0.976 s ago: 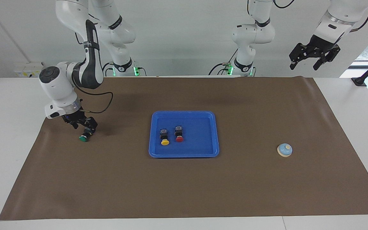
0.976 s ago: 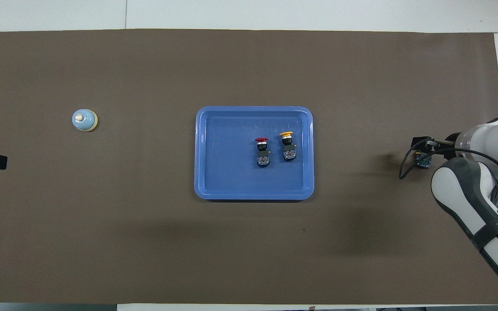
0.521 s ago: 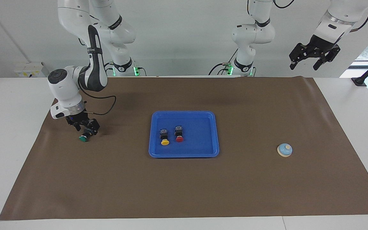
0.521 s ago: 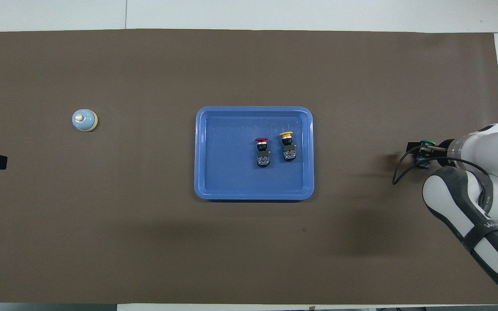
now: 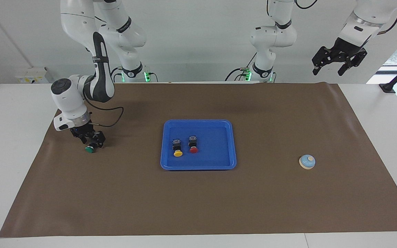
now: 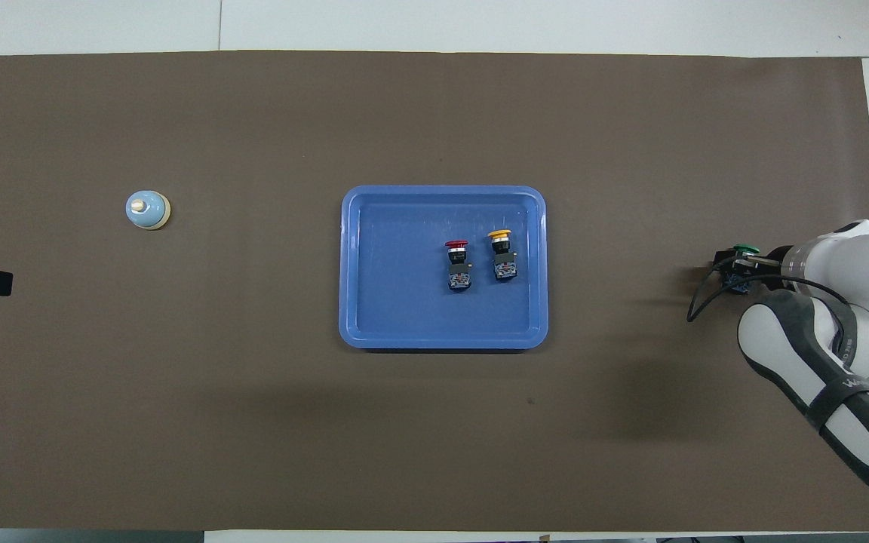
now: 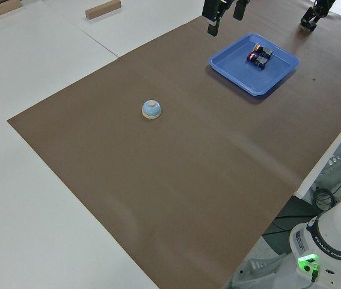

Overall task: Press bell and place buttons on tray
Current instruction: 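Release the red button and move the right gripper to the green button, then grasp the green-capped button and carry it into the tray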

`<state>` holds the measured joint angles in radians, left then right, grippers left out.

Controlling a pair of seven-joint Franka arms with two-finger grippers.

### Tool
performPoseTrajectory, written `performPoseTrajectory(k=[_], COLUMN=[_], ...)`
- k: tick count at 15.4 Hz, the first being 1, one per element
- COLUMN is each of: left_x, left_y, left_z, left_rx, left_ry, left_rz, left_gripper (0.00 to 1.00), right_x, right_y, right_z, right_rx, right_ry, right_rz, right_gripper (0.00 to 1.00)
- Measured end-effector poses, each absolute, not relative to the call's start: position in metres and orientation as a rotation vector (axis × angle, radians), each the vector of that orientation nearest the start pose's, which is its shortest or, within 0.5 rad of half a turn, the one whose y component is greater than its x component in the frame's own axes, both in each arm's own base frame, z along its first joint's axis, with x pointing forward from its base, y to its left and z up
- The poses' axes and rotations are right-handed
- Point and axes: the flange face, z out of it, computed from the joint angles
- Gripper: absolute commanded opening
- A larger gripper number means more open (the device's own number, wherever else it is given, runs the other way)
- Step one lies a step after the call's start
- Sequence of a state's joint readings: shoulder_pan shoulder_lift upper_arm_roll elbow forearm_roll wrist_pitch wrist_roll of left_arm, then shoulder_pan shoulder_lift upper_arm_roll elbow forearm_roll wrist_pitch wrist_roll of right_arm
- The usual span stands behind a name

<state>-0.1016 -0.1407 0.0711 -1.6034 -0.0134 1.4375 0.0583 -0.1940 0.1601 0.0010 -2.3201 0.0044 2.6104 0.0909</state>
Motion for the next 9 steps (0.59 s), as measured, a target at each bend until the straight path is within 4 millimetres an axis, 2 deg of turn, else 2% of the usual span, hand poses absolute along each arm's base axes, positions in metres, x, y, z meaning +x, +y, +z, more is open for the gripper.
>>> performPoseTrajectory(k=[1,2,9], left_x=[0.4954,0.4954,0.4954], left_y=[-0.0137,-0.0137,-0.0137], left_z=[0.6716,0.6716,0.6716], left_rx=[-3.162,-3.162,-3.162], left_ry=[0.144,0.144,0.144], left_rz=[0.040,0.040,0.040], left_gripper=[1.00,1.00,1.00], right_x=[0.5240,0.5241,0.5268], right_y=[-0.1023,-0.1021,-0.0976], right_z=[0.2848,0.2848,0.2881], right_rx=[-3.107,-3.107,-3.108], right_ry=[0.449,0.448,0.434], right_rz=[-0.205,-0.205,-0.207], right_gripper=[0.06,0.00,0.00])
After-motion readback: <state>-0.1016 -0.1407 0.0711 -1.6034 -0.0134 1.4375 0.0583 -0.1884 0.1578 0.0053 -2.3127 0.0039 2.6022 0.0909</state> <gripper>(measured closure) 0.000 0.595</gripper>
